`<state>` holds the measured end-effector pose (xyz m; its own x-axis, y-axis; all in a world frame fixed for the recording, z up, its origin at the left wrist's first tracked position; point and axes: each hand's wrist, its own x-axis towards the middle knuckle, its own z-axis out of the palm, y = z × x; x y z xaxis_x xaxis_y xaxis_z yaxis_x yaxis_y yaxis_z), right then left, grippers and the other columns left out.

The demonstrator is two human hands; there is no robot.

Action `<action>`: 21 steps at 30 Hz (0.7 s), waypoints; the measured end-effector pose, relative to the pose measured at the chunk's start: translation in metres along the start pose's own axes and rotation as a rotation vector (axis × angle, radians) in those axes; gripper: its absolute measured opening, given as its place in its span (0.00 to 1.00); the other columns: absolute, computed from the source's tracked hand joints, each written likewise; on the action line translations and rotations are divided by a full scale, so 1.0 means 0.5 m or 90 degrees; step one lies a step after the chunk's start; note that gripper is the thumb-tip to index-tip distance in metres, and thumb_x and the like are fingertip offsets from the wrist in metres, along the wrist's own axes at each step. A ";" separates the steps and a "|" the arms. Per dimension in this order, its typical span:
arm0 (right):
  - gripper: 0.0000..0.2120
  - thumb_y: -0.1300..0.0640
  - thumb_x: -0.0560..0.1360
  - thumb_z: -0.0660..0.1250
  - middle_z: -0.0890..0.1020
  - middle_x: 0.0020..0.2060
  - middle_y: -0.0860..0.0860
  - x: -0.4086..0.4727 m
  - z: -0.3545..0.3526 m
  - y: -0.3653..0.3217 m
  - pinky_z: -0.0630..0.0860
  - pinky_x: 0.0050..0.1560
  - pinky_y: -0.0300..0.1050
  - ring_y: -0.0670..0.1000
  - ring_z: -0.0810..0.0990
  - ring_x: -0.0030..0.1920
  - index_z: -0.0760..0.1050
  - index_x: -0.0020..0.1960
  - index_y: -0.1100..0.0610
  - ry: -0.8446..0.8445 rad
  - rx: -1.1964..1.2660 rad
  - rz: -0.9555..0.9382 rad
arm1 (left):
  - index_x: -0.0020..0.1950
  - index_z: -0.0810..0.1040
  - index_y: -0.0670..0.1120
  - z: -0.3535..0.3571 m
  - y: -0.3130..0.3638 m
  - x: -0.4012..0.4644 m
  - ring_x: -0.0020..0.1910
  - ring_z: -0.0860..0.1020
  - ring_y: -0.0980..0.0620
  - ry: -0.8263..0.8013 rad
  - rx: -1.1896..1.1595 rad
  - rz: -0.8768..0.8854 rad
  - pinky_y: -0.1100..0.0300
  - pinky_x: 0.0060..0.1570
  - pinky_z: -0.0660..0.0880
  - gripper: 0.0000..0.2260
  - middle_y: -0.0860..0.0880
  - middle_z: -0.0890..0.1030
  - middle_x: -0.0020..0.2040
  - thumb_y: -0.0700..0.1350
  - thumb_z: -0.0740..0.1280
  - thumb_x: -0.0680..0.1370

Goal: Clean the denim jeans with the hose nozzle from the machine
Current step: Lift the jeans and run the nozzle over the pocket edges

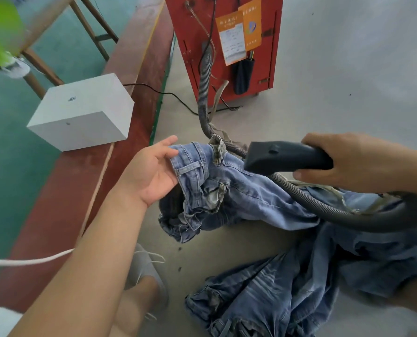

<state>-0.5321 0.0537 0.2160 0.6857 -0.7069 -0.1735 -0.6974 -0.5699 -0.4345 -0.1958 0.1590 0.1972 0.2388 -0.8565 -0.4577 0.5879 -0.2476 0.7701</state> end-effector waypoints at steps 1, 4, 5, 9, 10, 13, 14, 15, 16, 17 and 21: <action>0.10 0.32 0.70 0.66 0.81 0.36 0.40 -0.001 0.003 0.007 0.70 0.33 0.44 0.38 0.79 0.37 0.68 0.47 0.32 -0.024 -0.027 0.007 | 0.78 0.62 0.39 0.001 0.002 0.000 0.60 0.83 0.37 0.001 -0.008 0.002 0.44 0.51 0.83 0.25 0.34 0.79 0.65 0.31 0.55 0.81; 0.12 0.31 0.70 0.63 0.80 0.34 0.44 -0.004 0.025 0.020 0.76 0.37 0.44 0.42 0.78 0.33 0.68 0.45 0.37 -0.102 -0.115 0.024 | 0.79 0.61 0.38 0.004 0.005 -0.001 0.60 0.83 0.36 -0.005 -0.047 0.003 0.44 0.51 0.84 0.26 0.33 0.78 0.65 0.31 0.55 0.80; 0.12 0.32 0.71 0.62 0.80 0.34 0.43 -0.006 0.039 0.017 0.76 0.37 0.43 0.42 0.78 0.34 0.68 0.45 0.39 -0.117 -0.141 0.021 | 0.79 0.60 0.38 0.006 0.006 -0.001 0.59 0.83 0.36 -0.008 -0.058 0.004 0.43 0.50 0.84 0.26 0.33 0.78 0.65 0.31 0.55 0.80; 0.16 0.34 0.77 0.62 0.74 0.35 0.44 -0.003 0.112 -0.029 0.72 0.35 0.46 0.48 0.75 0.35 0.62 0.44 0.44 -0.078 -0.176 0.008 | 0.80 0.59 0.37 0.018 0.006 -0.001 0.58 0.84 0.36 -0.010 -0.056 0.007 0.43 0.49 0.84 0.27 0.32 0.77 0.65 0.31 0.54 0.80; 0.15 0.35 0.78 0.61 0.73 0.34 0.44 0.001 0.121 -0.040 0.72 0.36 0.48 0.50 0.75 0.35 0.63 0.46 0.45 -0.047 -0.154 0.009 | 0.81 0.59 0.38 0.020 0.006 -0.001 0.58 0.84 0.36 -0.009 -0.050 0.006 0.43 0.48 0.84 0.27 0.32 0.78 0.65 0.31 0.54 0.80; 0.16 0.33 0.76 0.61 0.76 0.34 0.44 0.013 0.099 -0.059 0.71 0.33 0.46 0.48 0.77 0.34 0.67 0.49 0.45 0.089 -0.012 0.037 | 0.82 0.57 0.39 0.023 0.010 -0.002 0.56 0.85 0.38 -0.016 -0.010 0.006 0.45 0.46 0.84 0.28 0.34 0.79 0.64 0.32 0.55 0.81; 0.17 0.33 0.74 0.62 0.76 0.33 0.44 0.014 0.081 -0.059 0.69 0.31 0.44 0.46 0.76 0.33 0.67 0.49 0.45 0.150 0.018 0.040 | 0.82 0.57 0.40 0.024 0.009 -0.002 0.56 0.85 0.38 -0.017 0.006 0.005 0.45 0.46 0.84 0.27 0.34 0.79 0.64 0.33 0.55 0.82; 0.17 0.32 0.73 0.63 0.76 0.31 0.44 0.013 0.061 -0.056 0.67 0.30 0.42 0.46 0.76 0.32 0.67 0.48 0.45 0.201 0.038 0.040 | 0.82 0.58 0.41 0.025 0.008 -0.004 0.56 0.85 0.38 -0.017 0.020 0.001 0.45 0.46 0.84 0.27 0.35 0.80 0.64 0.34 0.55 0.82; 0.17 0.31 0.72 0.63 0.76 0.30 0.44 0.011 0.040 -0.054 0.66 0.30 0.41 0.46 0.76 0.31 0.68 0.48 0.44 0.231 0.057 0.041 | 0.81 0.60 0.42 0.026 0.007 -0.005 0.57 0.85 0.39 -0.023 0.031 -0.007 0.45 0.47 0.84 0.25 0.36 0.81 0.64 0.36 0.56 0.83; 0.17 0.30 0.71 0.64 0.77 0.28 0.45 0.006 0.023 -0.053 0.66 0.30 0.41 0.45 0.76 0.29 0.68 0.48 0.42 0.236 0.075 0.044 | 0.80 0.64 0.42 0.028 0.006 -0.008 0.57 0.85 0.39 -0.046 0.040 -0.018 0.45 0.48 0.83 0.24 0.37 0.82 0.63 0.39 0.56 0.83; 0.13 0.29 0.70 0.64 0.80 0.38 0.31 -0.011 0.003 -0.083 0.69 0.30 0.40 0.37 0.80 0.34 0.69 0.48 0.34 0.061 0.083 0.013 | 0.79 0.64 0.43 0.040 -0.006 -0.011 0.62 0.82 0.35 -0.114 -0.003 -0.048 0.40 0.56 0.81 0.26 0.35 0.80 0.66 0.51 0.57 0.83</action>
<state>-0.5069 0.0818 0.2337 0.6442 -0.7581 -0.1010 -0.6736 -0.4999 -0.5444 -0.2143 0.1554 0.2062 0.0537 -0.9026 -0.4270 0.6031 -0.3115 0.7343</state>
